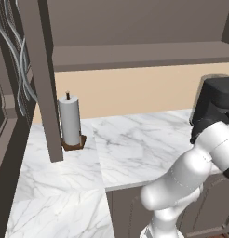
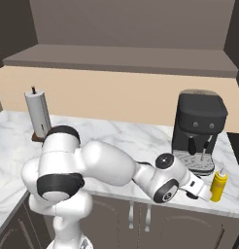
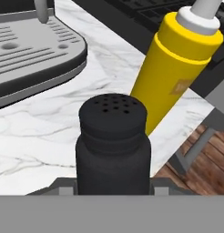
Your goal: Take 2 condiments from the cabinet and move them on the counter near the stove.Make sure the condiments are lined up with each other, next to each other.
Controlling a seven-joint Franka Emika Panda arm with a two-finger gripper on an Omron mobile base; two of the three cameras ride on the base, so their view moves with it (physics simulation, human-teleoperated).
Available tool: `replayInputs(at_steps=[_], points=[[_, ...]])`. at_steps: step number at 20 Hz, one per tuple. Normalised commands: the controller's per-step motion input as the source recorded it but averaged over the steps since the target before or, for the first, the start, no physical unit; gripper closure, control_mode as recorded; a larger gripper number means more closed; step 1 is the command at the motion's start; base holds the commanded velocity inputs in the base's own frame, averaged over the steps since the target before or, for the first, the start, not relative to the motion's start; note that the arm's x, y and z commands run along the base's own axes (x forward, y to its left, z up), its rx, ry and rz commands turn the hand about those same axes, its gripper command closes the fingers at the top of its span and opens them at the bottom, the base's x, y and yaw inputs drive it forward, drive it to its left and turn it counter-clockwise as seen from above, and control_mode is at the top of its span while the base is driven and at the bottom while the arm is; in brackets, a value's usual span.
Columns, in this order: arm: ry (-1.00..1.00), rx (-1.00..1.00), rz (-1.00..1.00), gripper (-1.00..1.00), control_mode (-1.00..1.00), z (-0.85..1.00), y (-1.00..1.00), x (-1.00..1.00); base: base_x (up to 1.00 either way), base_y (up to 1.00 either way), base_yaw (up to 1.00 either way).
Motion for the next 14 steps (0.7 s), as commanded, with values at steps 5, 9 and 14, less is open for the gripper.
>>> replayInputs(at_steps=[5,9,14], points=[[-0.03,-0.01,0.0,1.0,-1.0,0.0,-0.15,0.0,0.0,0.0,0.0],[-0.06,-0.02,0.0,1.0,-1.0,-0.02,-0.12,0.0,0.0,0.0,0.0],[-0.04,-0.02,0.0,1.0,-1.0,-0.05,-0.12,0.0,0.0,0.0,0.0]])
